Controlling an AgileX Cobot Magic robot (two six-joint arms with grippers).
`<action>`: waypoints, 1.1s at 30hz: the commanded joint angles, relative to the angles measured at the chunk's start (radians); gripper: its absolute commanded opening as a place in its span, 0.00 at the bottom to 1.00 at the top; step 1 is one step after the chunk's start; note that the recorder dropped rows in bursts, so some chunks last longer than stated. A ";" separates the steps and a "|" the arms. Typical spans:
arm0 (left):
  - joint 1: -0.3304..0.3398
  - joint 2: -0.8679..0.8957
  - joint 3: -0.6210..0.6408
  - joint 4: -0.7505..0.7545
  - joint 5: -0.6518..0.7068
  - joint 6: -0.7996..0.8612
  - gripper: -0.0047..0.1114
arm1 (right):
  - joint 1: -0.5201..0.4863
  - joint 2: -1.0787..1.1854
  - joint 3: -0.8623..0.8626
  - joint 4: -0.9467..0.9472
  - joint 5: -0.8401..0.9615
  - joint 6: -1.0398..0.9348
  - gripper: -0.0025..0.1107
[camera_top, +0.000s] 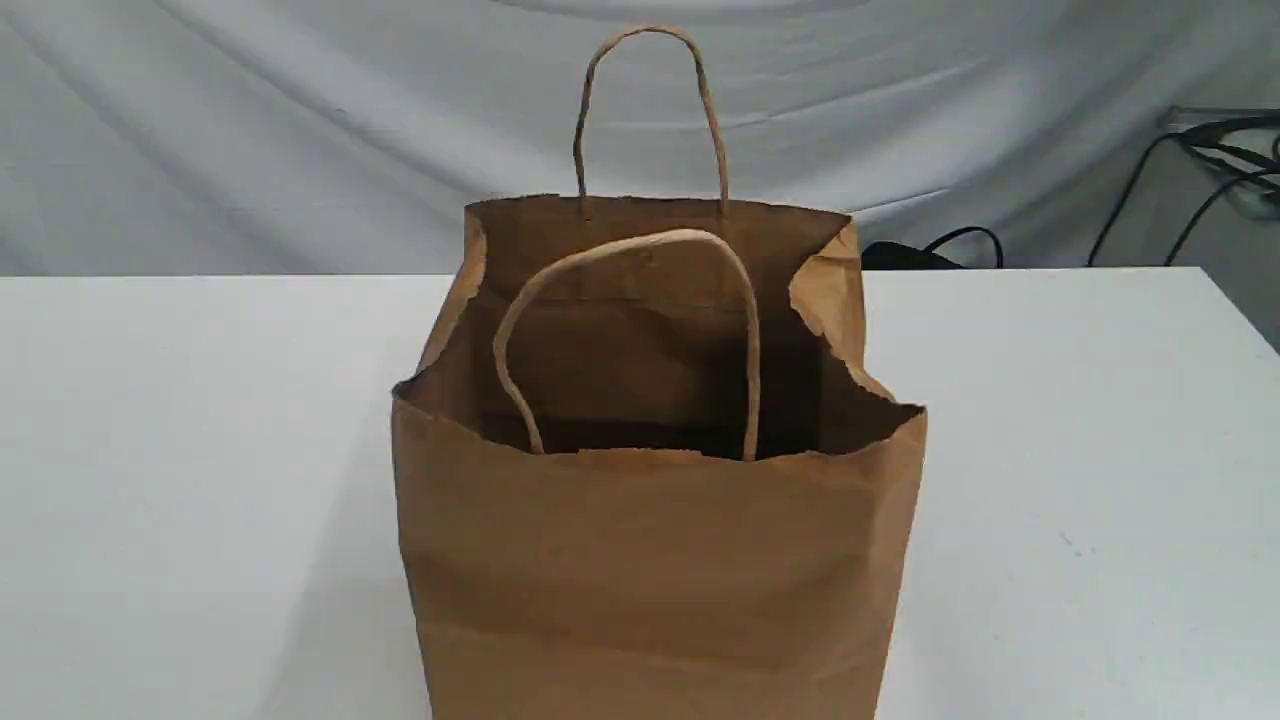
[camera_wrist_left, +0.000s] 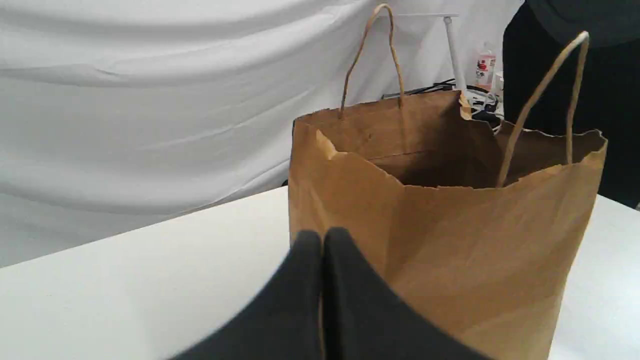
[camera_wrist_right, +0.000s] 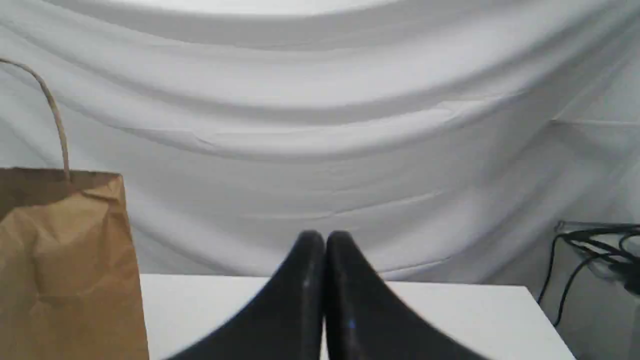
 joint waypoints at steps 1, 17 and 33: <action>-0.007 -0.007 0.007 -0.004 -0.011 -0.004 0.04 | -0.003 -0.006 0.043 0.022 -0.012 -0.017 0.02; -0.007 -0.007 0.007 -0.004 -0.011 -0.004 0.04 | 0.001 -0.006 0.051 -0.149 -0.096 0.146 0.02; -0.007 -0.007 0.007 -0.004 -0.011 -0.004 0.04 | 0.001 -0.006 0.146 -1.030 -0.190 0.933 0.02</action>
